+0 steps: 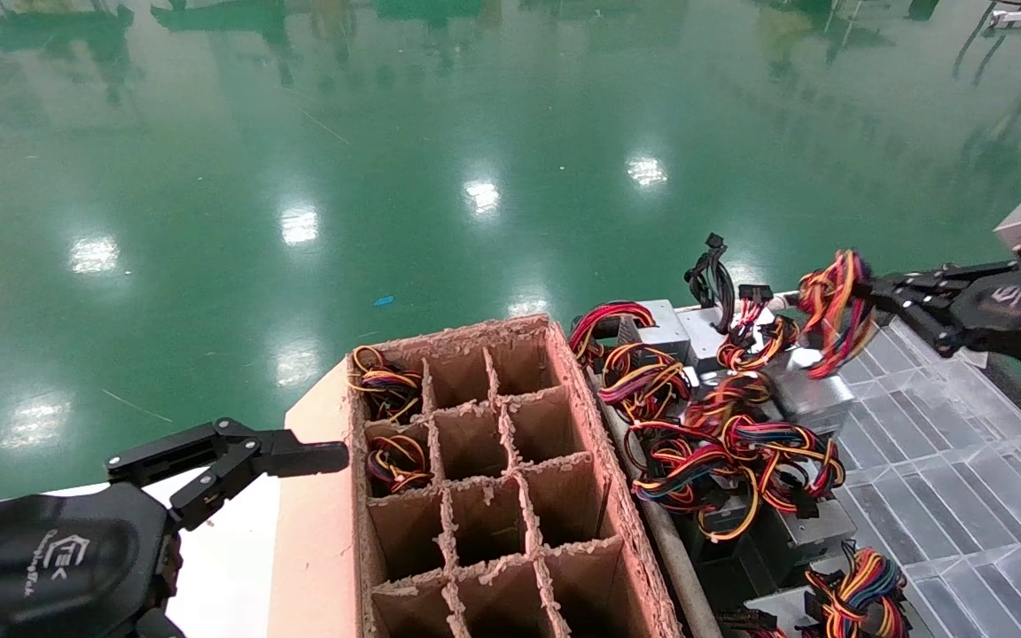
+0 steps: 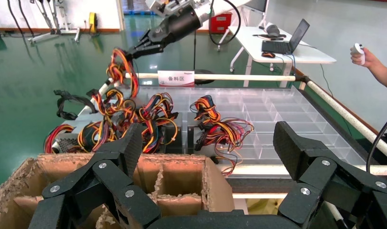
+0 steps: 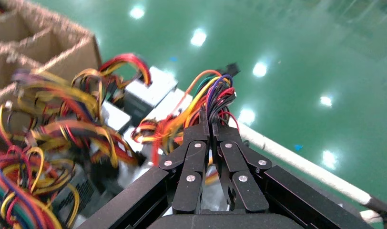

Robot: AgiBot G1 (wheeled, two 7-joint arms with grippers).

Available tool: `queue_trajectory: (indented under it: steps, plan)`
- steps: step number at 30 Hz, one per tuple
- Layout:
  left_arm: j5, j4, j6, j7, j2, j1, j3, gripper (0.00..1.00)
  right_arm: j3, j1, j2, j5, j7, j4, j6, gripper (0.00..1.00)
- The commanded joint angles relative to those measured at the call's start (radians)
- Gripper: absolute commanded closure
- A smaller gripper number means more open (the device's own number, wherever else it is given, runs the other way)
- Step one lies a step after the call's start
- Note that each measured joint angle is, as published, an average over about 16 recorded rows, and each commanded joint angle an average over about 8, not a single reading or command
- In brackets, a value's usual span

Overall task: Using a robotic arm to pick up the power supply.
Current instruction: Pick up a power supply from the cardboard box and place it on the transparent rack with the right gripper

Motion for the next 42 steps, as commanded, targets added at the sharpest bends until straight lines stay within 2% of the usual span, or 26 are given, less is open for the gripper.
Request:
queue_trajectory:
  steps: [1,27,39,40,42]
  plan:
    - [0.0,0.0,0.0,0.0,0.0,0.0,0.0,0.0,0.015,-0.009,0.01,0.021,-0.001,0.002,0.0,1.0]
    - [0.0,0.0,0.0,0.0,0.0,0.0,0.0,0.0,0.071,-0.115,0.079,0.098,0.0,0.02,-0.053,1.0]
    - [0.0,0.0,0.0,0.0,0.0,0.0,0.0,0.0,0.07,-0.145,0.038,0.096,0.008,0.025,0.009,1.0]
    - [0.0,0.0,0.0,0.0,0.0,0.0,0.0,0.0,0.07,-0.148,0.034,0.096,0.009,0.025,0.016,0.99]
    - [0.0,0.0,0.0,0.0,0.0,0.0,0.0,0.0,0.07,-0.154,0.027,0.096,0.01,0.025,0.027,0.88]
